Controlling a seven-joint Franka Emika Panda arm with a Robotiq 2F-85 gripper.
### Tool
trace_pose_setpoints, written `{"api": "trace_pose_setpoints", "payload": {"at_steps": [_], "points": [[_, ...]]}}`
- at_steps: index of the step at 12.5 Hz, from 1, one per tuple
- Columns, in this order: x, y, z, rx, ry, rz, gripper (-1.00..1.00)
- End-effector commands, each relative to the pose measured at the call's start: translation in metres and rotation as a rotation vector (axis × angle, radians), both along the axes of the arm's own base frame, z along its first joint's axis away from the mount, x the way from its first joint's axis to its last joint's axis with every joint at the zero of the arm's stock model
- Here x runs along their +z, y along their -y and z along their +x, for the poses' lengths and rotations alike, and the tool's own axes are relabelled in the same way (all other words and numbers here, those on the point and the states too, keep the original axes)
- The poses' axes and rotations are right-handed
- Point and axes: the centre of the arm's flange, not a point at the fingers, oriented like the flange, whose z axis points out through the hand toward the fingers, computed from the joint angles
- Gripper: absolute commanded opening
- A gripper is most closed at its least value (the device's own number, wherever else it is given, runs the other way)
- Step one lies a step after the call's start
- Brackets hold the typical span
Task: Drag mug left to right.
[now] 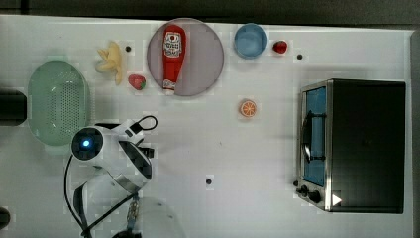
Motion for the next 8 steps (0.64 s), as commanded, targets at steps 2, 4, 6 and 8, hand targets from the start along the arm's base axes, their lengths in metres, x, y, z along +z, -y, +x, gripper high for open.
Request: {"api": "trace_pose_setpoints", "payload": {"at_steps": [2, 4, 6, 8], "points": [[0.027, -0.014, 0.012, 0.004, 0.088, 0.012, 0.18], [0.028, -0.012, 0.014, 0.0, 0.092, 0.016, -0.27], [0.027, -0.006, 0.015, -0.01, 0.092, 0.014, -0.65], [0.027, 0.004, 0.021, -0.009, 0.093, 0.017, -0.65]]}}
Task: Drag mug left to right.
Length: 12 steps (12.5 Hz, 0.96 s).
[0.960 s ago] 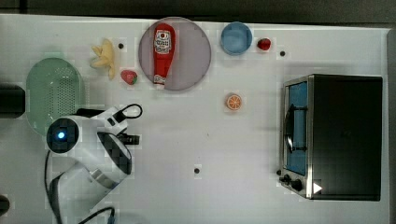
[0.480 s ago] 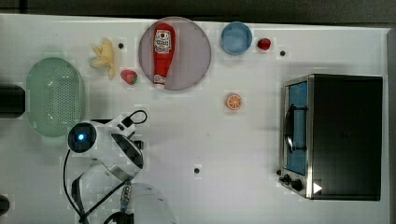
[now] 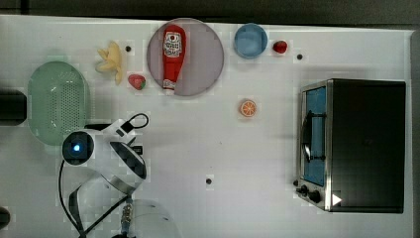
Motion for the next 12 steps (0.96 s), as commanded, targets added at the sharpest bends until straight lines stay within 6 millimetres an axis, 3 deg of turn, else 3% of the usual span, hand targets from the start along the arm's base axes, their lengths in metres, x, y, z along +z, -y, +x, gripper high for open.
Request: {"api": "trace_pose_setpoints", "payload": {"at_steps": [1, 5, 12], "points": [[0.013, 0.025, 0.023, -0.044, 0.038, 0.003, -0.65], [0.012, 0.065, 0.036, -0.063, 0.031, 0.0, -0.65], [0.012, 0.141, 0.04, -0.05, 0.007, -0.015, -0.65]]}}
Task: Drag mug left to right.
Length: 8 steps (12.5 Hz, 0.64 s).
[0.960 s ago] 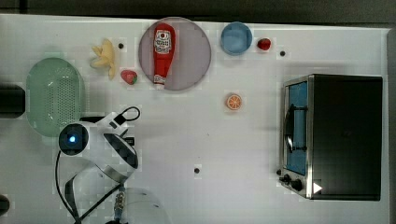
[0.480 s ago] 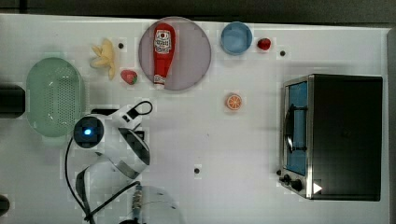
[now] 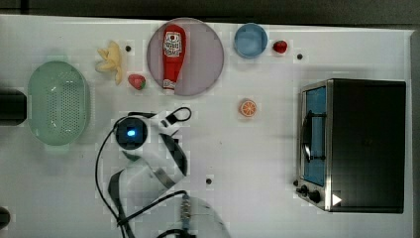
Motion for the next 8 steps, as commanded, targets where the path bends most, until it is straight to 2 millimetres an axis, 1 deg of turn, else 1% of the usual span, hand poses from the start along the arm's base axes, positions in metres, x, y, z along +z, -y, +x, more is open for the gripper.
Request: {"api": "trace_pose_setpoints", "payload": {"at_steps": [1, 4, 8], "points": [[0.013, 0.041, 0.012, 0.096, 0.018, -0.004, -0.65], [0.013, 0.076, 0.018, 0.134, 0.007, 0.002, -0.65], [0.013, 0.126, 0.023, 0.055, -0.006, -0.004, -0.65]]}}
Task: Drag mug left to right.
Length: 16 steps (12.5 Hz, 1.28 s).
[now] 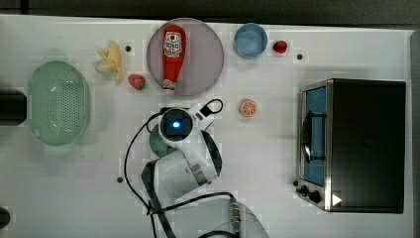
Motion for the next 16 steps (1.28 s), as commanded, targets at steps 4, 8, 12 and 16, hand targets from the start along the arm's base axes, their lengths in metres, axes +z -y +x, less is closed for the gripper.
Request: {"api": "trace_pose_setpoints", "payload": {"at_steps": [4, 8, 12, 16], "points": [[0.01, 0.087, 0.01, -0.035, 0.008, -0.005, -0.65], [0.011, 0.134, 0.009, -0.029, 0.001, -0.001, -0.65], [0.013, 0.182, 0.009, 0.029, 0.002, -0.002, -0.65], [0.009, 0.218, 0.009, 0.041, 0.001, -0.007, -0.65]]}}
